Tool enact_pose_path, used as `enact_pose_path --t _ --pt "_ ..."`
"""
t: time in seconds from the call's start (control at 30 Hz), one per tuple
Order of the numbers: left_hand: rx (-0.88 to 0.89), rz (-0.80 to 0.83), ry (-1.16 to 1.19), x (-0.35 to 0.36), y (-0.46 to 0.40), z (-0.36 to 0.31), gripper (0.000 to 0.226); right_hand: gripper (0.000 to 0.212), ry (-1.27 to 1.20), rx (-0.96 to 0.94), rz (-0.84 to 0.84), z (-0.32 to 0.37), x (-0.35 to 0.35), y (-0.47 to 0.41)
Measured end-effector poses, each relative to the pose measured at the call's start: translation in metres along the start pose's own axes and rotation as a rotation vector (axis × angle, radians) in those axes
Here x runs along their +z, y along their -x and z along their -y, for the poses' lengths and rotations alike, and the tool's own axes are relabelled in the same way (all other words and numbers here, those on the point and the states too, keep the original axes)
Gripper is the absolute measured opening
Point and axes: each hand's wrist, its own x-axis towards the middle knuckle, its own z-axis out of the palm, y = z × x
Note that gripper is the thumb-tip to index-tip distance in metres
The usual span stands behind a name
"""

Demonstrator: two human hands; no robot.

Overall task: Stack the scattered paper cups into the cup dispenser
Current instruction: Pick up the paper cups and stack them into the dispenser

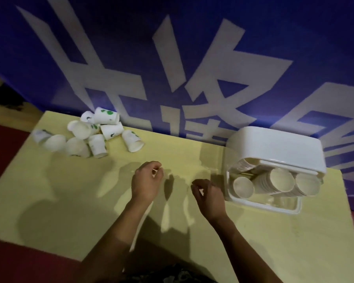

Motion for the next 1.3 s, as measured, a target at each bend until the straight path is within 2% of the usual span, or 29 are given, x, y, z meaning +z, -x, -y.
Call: enact_pose_path --t 0.17,0.23,0.37,0.5,0.63,0.73,0.8,0.9,1.0,1.1,1.17,1.3 --pt "-0.328 -0.124 0.185 -0.062 -0.036 0.077 0.012 0.013 -0.077 0.114 0.137 0.052 0.059 -0.030" --pt "-0.378 -0.163 0.181 -0.083 -0.051 0.104 0.013 0.012 -0.086 0.165 0.175 0.070 0.081 -0.044" --pt "-0.357 -0.196 0.080 -0.122 -0.083 0.151 0.018 0.017 -0.159 0.283 0.234 0.106 0.120 -0.076" --pt "-0.303 -0.206 -0.008 -0.145 -0.113 0.182 0.030 0.017 -0.376 0.498 0.190 0.138 0.155 -0.109" --pt "-0.176 -0.128 -0.104 -0.152 -0.134 0.203 0.036 0.015 -0.594 0.699 0.135 0.159 0.181 -0.141" --pt "-0.150 -0.014 -0.166 -0.152 -0.148 0.217 0.039 0.007 -0.625 0.781 0.049 0.168 0.196 -0.167" --pt "-0.172 0.066 -0.192 -0.151 -0.155 0.224 0.035 0.008 -0.599 0.785 0.003 0.171 0.204 -0.184" --pt "-0.202 0.106 -0.183 -0.151 -0.162 0.232 0.016 0.019 -0.554 0.783 -0.052 0.173 0.211 -0.205" --pt "-0.193 0.075 -0.192 -0.152 -0.161 0.236 0.005 0.023 -0.537 0.812 -0.085 0.169 0.216 -0.215" --pt "-0.167 -0.005 -0.146 -0.151 -0.152 0.235 0.007 0.025 -0.457 0.784 -0.076 0.168 0.216 -0.207" --pt "-0.134 -0.038 -0.099 -0.151 -0.142 0.230 0.016 0.023 -0.304 0.658 -0.060 0.170 0.210 -0.191" --pt "-0.050 0.016 0.040 -0.150 -0.115 0.203 0.025 0.019 -0.004 0.313 -0.063 0.176 0.188 -0.143"
